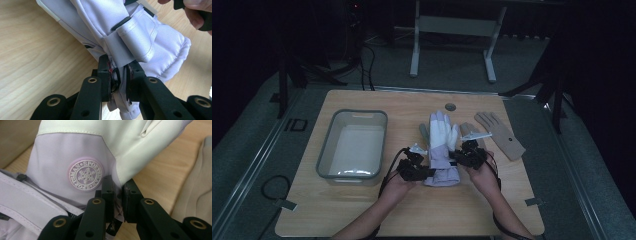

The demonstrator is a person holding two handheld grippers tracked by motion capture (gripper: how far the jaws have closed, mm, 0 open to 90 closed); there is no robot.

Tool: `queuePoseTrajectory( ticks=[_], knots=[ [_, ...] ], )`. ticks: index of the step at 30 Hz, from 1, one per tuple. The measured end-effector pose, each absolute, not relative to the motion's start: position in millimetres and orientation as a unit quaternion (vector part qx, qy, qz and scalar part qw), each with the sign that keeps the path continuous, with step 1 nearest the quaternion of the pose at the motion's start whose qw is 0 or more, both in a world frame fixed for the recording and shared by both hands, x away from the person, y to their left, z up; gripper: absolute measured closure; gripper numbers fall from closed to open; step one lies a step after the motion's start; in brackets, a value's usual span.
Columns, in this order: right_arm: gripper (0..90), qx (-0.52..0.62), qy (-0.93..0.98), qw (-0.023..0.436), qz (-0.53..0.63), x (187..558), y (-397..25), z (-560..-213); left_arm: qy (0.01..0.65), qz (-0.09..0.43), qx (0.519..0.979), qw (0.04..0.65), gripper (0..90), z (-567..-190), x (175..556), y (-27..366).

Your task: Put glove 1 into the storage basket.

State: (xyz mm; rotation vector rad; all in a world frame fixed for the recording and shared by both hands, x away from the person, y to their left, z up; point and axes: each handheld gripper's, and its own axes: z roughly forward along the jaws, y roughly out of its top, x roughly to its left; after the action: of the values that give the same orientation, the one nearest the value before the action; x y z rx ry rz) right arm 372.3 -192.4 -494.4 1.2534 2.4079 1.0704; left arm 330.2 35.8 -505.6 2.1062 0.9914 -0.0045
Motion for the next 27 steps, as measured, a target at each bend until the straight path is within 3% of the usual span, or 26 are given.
queuePoseTrajectory(
  ticks=[27],
  knots=[
    [81.4, 0.377, 0.826, 0.131, 0.398, 381, -116, -437, 0.374, 0.052, 0.84, 0.39, 77.6, -445, 330, 112]
  ],
)
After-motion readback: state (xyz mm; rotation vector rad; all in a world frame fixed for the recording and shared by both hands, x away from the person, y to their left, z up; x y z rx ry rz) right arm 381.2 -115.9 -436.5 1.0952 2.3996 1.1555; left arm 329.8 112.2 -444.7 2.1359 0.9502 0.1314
